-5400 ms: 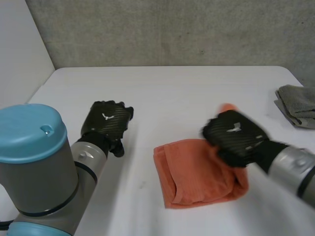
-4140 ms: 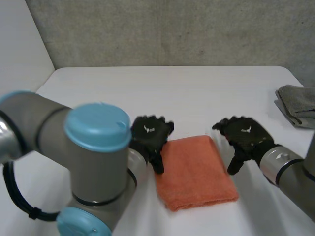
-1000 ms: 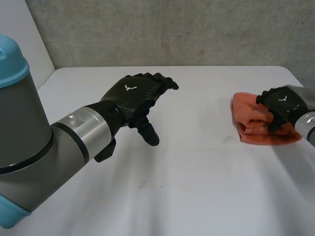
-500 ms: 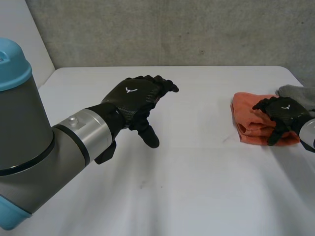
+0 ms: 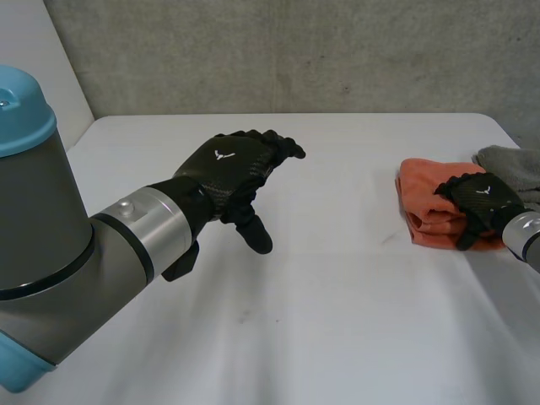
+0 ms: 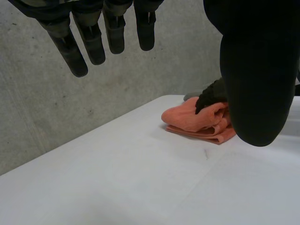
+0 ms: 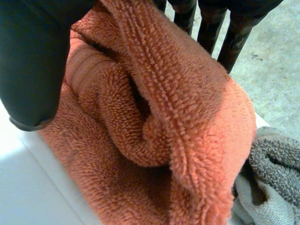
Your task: Fold the laundry.
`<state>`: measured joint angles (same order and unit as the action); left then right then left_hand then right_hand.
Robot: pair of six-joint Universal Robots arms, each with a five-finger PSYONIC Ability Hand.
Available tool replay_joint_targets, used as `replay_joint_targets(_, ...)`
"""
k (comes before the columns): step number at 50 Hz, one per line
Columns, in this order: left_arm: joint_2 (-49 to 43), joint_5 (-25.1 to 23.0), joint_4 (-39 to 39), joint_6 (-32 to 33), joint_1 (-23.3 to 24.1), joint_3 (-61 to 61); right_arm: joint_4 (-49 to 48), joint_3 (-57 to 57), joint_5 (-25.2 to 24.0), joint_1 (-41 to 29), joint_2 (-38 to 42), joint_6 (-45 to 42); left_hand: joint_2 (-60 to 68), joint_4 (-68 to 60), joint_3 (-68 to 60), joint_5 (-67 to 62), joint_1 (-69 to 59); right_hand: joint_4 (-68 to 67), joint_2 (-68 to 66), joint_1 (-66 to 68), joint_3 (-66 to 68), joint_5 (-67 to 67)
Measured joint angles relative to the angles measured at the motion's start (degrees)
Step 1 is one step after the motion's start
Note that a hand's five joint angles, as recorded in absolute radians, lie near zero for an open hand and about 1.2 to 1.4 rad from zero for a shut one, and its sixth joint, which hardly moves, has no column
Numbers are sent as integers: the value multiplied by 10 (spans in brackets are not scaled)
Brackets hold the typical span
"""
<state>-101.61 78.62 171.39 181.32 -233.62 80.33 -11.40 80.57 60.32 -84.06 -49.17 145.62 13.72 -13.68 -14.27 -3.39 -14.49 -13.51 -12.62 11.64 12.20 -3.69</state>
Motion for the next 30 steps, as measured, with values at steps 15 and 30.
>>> replay_joint_targets(15,0,0,0,-1,0,0,-22,-17,6,-2,27,-14,0,0,0,0,0,-130,-132,105,143,-109)
replay_joint_targets(30,1,0,0,-1,0,0,-32,-44,6,-3,38,-22,0,0,0,0,0,-532,-525,366,517,-467)
